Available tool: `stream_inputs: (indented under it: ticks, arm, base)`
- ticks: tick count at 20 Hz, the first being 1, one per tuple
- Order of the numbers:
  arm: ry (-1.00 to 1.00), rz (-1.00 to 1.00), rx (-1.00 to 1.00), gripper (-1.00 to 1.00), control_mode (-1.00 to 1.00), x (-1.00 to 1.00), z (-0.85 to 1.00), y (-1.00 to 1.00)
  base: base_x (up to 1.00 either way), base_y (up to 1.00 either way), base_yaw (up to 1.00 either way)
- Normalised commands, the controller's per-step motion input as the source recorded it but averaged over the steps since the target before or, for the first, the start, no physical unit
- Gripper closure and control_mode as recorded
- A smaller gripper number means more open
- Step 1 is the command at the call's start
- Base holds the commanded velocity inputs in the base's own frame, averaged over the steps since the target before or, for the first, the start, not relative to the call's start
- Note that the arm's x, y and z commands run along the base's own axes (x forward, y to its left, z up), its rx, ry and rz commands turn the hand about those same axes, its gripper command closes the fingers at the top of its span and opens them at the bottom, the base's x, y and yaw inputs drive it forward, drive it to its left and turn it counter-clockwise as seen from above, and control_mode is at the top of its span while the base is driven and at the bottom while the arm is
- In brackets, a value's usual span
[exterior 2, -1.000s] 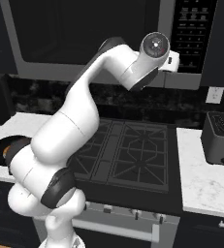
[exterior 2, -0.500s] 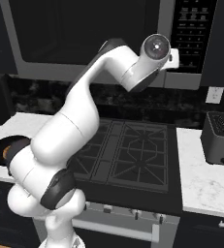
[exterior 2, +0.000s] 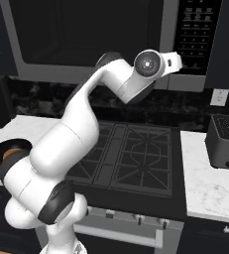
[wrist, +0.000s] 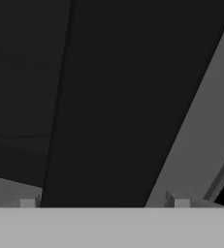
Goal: Open the microwave, place the bowl with waffle inside the microwave, then close the microwave door and turn it on.
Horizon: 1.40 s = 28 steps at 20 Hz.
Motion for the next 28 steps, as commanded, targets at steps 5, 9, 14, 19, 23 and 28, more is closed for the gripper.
stream_inputs:
  ticks: [5, 9, 14, 19, 23, 28]
  arm:
    - [0.07, 0.01, 0.07, 1.00, -1.00, 0.71, 0.05, 0.29]
    - [-0.06, 0.00, 0.01, 1.00, -1.00, 0.04, 0.00, 0.91]
    - [-0.06, 0.00, 0.00, 1.00, -1.00, -0.23, 0.03, 1.00]
    - [0.06, 0.05, -0.01, 1.00, -1.00, -0.84, 0.51, 0.87]
    - [0.17, 0.11, -0.13, 1.00, -1.00, -1.00, 0.63, 0.86]
    - [0.08, 0.03, -0.21, 1.00, -1.00, -1.00, 0.21, 0.98]
  base:
    - [0.00, 0.00, 0.00]
    - [0.00, 0.00, 0.00]
    - [0.00, 0.00, 0.00]
    - [0.00, 0.00, 0.00]
    - [0.00, 0.00, 0.00]
    - [0.00, 0.00, 0.00]
